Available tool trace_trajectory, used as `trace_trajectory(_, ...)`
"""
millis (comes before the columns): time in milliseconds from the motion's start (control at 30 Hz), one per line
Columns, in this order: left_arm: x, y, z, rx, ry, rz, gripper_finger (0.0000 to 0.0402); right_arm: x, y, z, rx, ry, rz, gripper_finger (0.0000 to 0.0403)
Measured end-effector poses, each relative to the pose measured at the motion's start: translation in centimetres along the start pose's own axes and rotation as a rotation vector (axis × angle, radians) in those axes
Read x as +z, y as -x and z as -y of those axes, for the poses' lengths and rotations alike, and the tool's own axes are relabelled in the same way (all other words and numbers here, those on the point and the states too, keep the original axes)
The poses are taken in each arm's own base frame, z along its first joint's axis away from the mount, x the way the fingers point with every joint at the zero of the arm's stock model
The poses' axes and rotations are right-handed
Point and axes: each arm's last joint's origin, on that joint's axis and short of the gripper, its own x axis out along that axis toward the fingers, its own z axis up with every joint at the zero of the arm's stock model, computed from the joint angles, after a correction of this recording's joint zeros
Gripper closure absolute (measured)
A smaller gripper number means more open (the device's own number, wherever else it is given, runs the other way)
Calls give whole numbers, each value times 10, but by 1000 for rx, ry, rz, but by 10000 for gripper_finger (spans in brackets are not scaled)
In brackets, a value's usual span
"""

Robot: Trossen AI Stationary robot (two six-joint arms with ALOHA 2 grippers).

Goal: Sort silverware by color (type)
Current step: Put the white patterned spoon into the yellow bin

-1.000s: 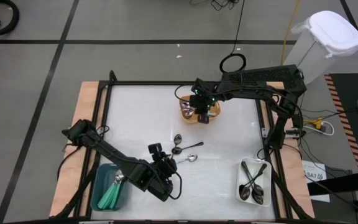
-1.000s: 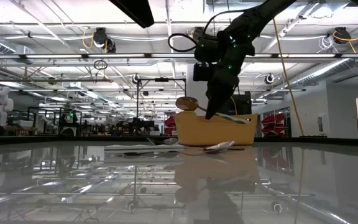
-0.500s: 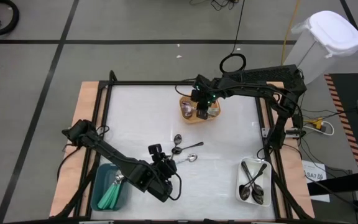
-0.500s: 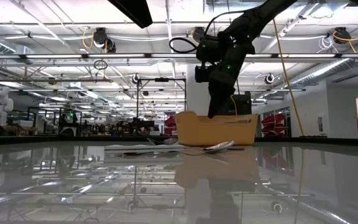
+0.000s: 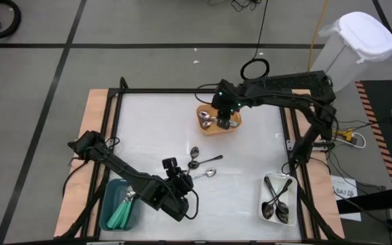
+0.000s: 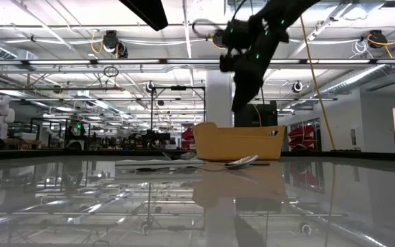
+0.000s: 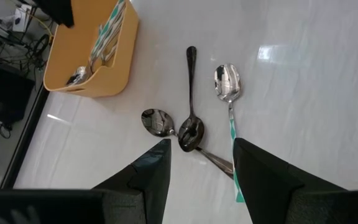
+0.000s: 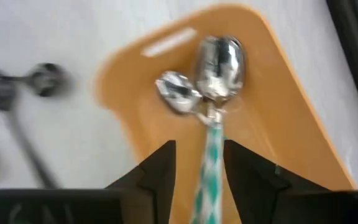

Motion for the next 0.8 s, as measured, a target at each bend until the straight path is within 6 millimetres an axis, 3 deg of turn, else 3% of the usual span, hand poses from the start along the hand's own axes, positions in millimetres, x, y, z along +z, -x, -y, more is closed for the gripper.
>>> trace_trajectory(167, 0, 0, 0, -2, 3, 3, 227, -3, 47, -40, 39, 68, 80, 273)
trace_trajectory(267, 1, 0, 0, -4, 5, 5, 227, -17, 62, -73, 91, 114, 120, 274)
trace_trajectory(500, 2, -6, 9, -14, -58, 19, 227, -78, 60, -138, 253, 210, 238, 275)
trace_trajectory(667, 0, -28, 31, -49, -198, 15, 227, -116, 55, -160, 325, 269, 289, 275)
trace_trajectory(800, 1, -50, 28, -22, -229, -35, 227, -132, 54, -168, 289, 315, 291, 275)
